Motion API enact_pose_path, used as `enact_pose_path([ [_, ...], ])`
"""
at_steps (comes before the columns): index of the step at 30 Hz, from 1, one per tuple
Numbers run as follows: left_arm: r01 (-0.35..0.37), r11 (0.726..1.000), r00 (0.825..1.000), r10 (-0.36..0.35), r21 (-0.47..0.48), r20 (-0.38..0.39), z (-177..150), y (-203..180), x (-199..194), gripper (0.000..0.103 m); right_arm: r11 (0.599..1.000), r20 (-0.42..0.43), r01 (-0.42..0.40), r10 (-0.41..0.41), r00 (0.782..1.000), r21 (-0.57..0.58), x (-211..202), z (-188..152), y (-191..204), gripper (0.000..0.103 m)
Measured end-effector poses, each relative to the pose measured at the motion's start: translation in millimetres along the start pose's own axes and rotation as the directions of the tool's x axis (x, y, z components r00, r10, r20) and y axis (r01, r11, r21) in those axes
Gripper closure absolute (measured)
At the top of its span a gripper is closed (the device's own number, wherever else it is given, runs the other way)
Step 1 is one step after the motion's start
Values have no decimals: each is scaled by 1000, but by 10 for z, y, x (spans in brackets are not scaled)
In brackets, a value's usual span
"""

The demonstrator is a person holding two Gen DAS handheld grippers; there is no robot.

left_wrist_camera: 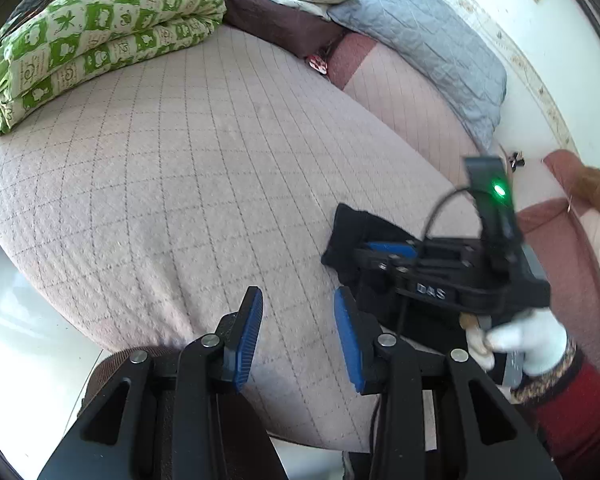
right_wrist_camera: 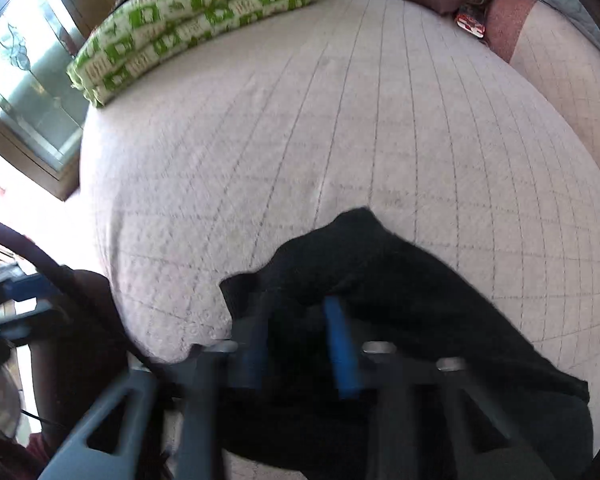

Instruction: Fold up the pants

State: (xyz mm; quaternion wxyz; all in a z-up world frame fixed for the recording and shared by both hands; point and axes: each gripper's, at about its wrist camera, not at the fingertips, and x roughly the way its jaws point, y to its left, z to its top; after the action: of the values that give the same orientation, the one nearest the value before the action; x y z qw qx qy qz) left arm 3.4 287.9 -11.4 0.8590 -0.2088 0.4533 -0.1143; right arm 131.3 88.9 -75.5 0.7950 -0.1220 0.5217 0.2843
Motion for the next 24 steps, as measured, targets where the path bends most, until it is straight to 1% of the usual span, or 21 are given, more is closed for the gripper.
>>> enact_pose_path([
  [1, 2, 1000, 1000, -2, -4, 6, 16, 23, 3, 67, 1000, 12, 7, -7, 1000, 9, -60, -15, 2, 83],
  [4, 14, 1000, 1000, -14, -8, 21, 74, 82, 6, 67, 999, 61, 19, -22, 998, 42, -260, 19, -29, 83],
  [7, 29, 999, 999, -28, -20, 20, 114, 114, 30, 67, 996, 98, 24, -32, 995, 88, -336, 250, -101, 83],
  [10, 18, 999, 1000, -18, -26, 18, 105, 141, 18, 67, 989, 97, 26, -40, 994, 144, -231, 524, -210, 82],
  [11, 15, 1000, 1000, -15, -27, 18, 96, 153, 3, 67, 985, 88, 21, -37, 995, 169, -153, 609, -237, 79],
  [12, 12, 1000, 1000, -12, -26, 17, 96, 180, -14, 66, 981, 69, -4, -10, 998, 195, -63, 669, -282, 71],
  [13, 2, 1000, 1000, -1, -28, 21, 85, 207, -48, 66, 974, 53, -33, 22, 998, 224, 20, 715, -309, 67],
  [14, 0, 999, 1000, 1, -32, 27, 74, 234, -82, 65, 966, 46, -42, 31, 998, 256, 56, 730, -339, 66],
  [15, 1, 999, 1000, 0, -35, 30, 71, 254, -106, 65, 950, 70, -47, 27, 997, 307, 11, 709, -399, 66],
  [17, 3, 999, 999, -2, -32, 42, 74, 266, -172, 64, 931, 130, -94, 50, 990, 352, -174, 595, -504, 63],
  [18, 4, 1000, 999, -2, -25, 48, 80, 256, -190, 63, 929, 149, -93, 42, 988, 358, -292, 488, -546, 61],
  [19, 5, 1000, 999, -4, -18, 54, 87, 229, -204, 62, 930, 159, -74, 18, 987, 359, -391, 369, -574, 57],
  [21, 18, 1000, 998, -18, 2, 60, 100, 121, -214, 61, 925, 159, -20, -44, 986, 378, -554, 6, -641, 50],
  [22, 27, 1000, 998, -28, 10, 59, 110, 66, -206, 60, 915, 145, 3, -67, 987, 403, -588, -186, -690, 50],
  [24, 46, 998, 998, -48, 38, 51, 114, -83, -178, 59, 877, 105, 43, -106, 989, 478, -653, -687, -830, 50],
])
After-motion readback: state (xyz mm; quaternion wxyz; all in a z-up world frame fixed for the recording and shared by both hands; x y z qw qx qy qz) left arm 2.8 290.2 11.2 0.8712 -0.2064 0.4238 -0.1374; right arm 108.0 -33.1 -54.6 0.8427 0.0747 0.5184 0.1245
